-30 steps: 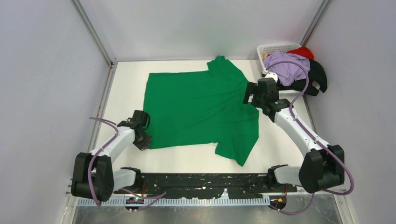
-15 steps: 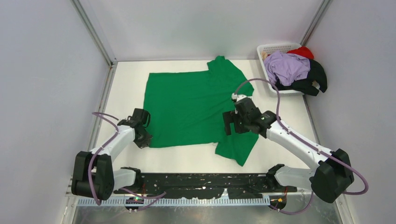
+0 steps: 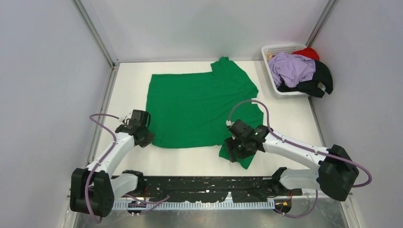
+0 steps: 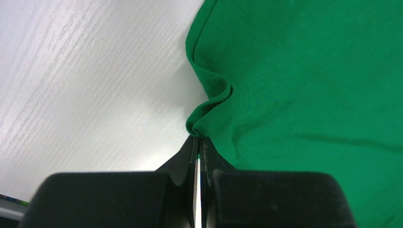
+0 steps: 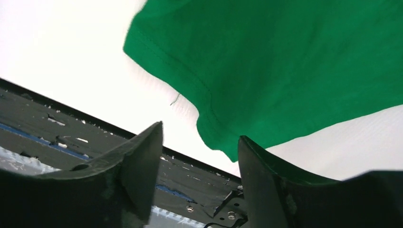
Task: Fold and stack the t-shirts
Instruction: Grab the side of the flattened tshirt closest away from the robot with both arms, then fold the flattened tshirt in 1/3 of the way
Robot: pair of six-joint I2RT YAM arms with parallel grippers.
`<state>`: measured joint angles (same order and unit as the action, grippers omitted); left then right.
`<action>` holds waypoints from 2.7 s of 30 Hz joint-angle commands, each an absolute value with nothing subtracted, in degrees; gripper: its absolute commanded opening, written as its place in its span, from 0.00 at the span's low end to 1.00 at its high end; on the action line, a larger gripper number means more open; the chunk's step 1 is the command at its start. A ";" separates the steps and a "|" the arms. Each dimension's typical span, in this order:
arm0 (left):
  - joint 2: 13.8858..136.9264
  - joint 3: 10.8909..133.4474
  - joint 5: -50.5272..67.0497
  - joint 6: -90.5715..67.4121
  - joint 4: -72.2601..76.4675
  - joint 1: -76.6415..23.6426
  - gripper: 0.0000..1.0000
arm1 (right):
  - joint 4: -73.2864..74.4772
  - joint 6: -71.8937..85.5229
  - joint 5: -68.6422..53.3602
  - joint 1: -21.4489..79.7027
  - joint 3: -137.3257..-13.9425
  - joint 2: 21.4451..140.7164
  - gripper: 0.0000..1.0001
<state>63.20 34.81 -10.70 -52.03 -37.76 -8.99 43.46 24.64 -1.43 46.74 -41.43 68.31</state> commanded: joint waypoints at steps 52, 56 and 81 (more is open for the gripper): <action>65.53 53.66 -10.71 -49.12 -42.16 -7.15 0.00 | 44.41 15.95 2.78 31.54 -64.47 75.58 0.05; 67.60 55.55 -11.13 -48.70 -41.50 -5.47 0.00 | 46.33 13.10 2.32 28.75 -68.75 79.34 0.05; 100.95 85.88 -12.66 -49.85 -53.72 -0.31 0.99 | 43.65 8.67 15.96 20.04 -103.64 114.51 0.66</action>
<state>100.36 78.89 -11.25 -49.32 -46.76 -1.63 44.80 7.75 7.49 20.49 -95.59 111.96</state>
